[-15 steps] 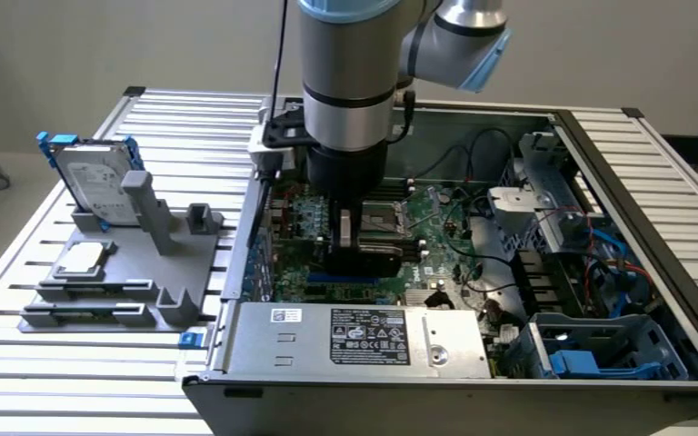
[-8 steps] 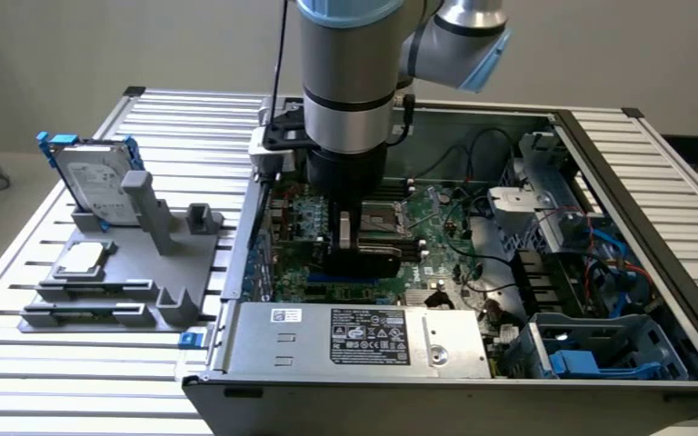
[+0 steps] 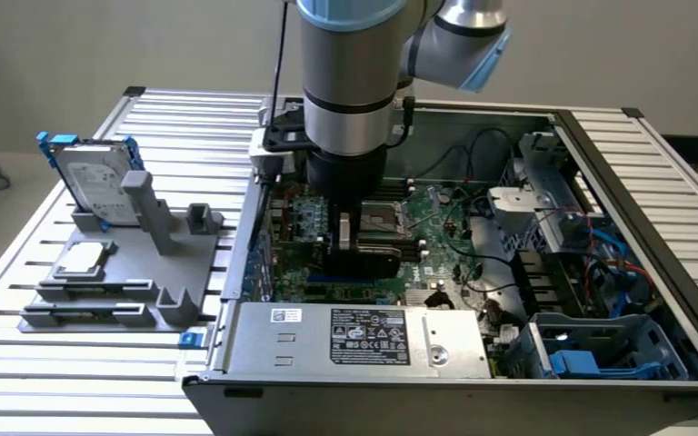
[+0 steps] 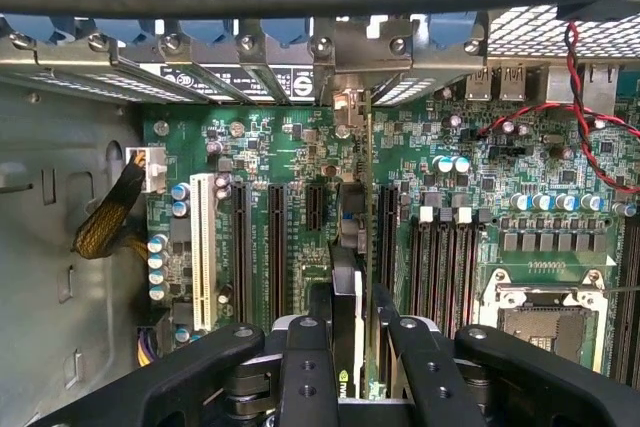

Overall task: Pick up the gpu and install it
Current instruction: 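Insert the gpu into the slot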

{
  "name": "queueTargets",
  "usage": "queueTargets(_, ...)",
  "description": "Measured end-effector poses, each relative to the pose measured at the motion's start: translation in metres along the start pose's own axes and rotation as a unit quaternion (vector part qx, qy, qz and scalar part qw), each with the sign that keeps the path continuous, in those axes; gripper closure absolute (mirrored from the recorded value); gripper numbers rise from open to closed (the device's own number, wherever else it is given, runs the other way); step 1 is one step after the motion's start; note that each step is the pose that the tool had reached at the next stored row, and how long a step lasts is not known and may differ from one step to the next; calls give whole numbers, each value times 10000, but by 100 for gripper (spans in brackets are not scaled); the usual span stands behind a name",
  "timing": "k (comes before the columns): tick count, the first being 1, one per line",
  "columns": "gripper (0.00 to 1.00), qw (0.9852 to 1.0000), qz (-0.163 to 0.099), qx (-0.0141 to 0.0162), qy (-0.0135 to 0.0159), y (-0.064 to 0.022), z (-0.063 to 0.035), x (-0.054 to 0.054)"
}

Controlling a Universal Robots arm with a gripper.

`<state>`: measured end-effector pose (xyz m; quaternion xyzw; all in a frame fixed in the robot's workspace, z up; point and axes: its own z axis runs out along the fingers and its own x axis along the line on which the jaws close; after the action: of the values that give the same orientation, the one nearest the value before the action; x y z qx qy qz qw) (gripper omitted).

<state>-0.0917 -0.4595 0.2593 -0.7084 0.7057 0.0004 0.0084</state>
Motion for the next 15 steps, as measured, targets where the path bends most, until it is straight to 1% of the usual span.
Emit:
queueTargets(6, 73, 10000, 0, -1, -27, 0, 9, 16)
queueTargets(12, 73, 10000, 1, -1, -40, 0, 14, 30)
queueTargets(15, 73, 10000, 1, -5, -62, 1, 14, 32)
